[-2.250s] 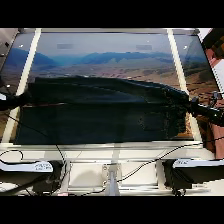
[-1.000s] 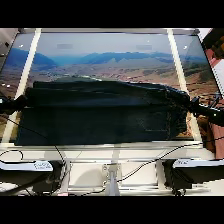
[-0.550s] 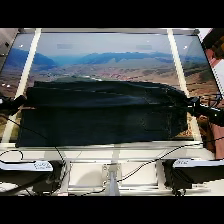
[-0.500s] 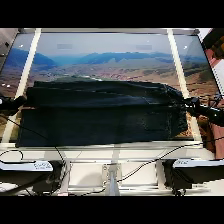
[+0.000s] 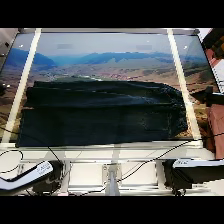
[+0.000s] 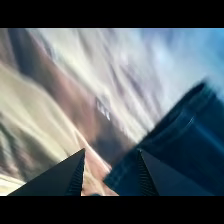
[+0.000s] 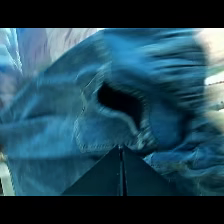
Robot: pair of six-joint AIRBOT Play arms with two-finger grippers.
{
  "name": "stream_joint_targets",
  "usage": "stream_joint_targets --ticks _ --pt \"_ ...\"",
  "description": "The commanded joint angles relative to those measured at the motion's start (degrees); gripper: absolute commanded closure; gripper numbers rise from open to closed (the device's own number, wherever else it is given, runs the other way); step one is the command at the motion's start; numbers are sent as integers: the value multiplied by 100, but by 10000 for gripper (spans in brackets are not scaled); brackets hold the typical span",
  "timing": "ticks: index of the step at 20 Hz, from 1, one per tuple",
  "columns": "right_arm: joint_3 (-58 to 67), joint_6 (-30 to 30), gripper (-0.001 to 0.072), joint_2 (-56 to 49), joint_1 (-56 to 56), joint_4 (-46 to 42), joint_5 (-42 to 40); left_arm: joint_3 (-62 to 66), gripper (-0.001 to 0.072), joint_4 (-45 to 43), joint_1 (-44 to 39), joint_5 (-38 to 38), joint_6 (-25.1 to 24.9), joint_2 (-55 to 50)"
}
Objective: Fold the clothes and pants, and hang the long-sleeved shirts on hangers.
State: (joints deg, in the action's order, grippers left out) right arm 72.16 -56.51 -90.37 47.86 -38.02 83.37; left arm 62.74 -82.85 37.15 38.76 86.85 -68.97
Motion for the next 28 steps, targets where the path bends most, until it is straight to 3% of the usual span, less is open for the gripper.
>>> stream_joint_targets --ticks 1,3,5,8,11,16,21,22,23,24,28 --pt "994 -968 675 2 0 -774 796 35 364 -562 17 197 -24 949" --pt "1215 -1351 676 107 0 -1178 935 35 371 -568 17 590 -26 1349" --pt "1220 -1329 677 577 2 -1685 605 33 691 -719 59 863 -57 1672" --pt "1217 -1368 677 1812 15 -2542 -365 7 693 -955 227 1174 -308 2090" --pt "846 -1655 677 2881 107 -2730 -439 -601 694 -973 267 1252 -374 2430" --pt "-1519 -1919 677 4538 101 -3327 -481 -2369 693 -925 254 828 -542 2815" --pt "-3936 -2046 670 5670 103 -3574 -529 -2802 693 -516 254 374 -542 2813" --pt "-4203 -2055 598 5713 103 -3536 -511 -2802 693 -492 254 326 -542 2813" --pt "-4424 -2144 400 5700 103 -3528 -505 -2802 693 -492 254 326 -542 2813" --pt "-4605 -2288 270 5672 103 -3534 -538 -2802 693 -492 254 326 -540 2813" --pt "-4809 -2424 269 5335 105 -3510 -763 -2811 692 -199 247 321 -540 2815"
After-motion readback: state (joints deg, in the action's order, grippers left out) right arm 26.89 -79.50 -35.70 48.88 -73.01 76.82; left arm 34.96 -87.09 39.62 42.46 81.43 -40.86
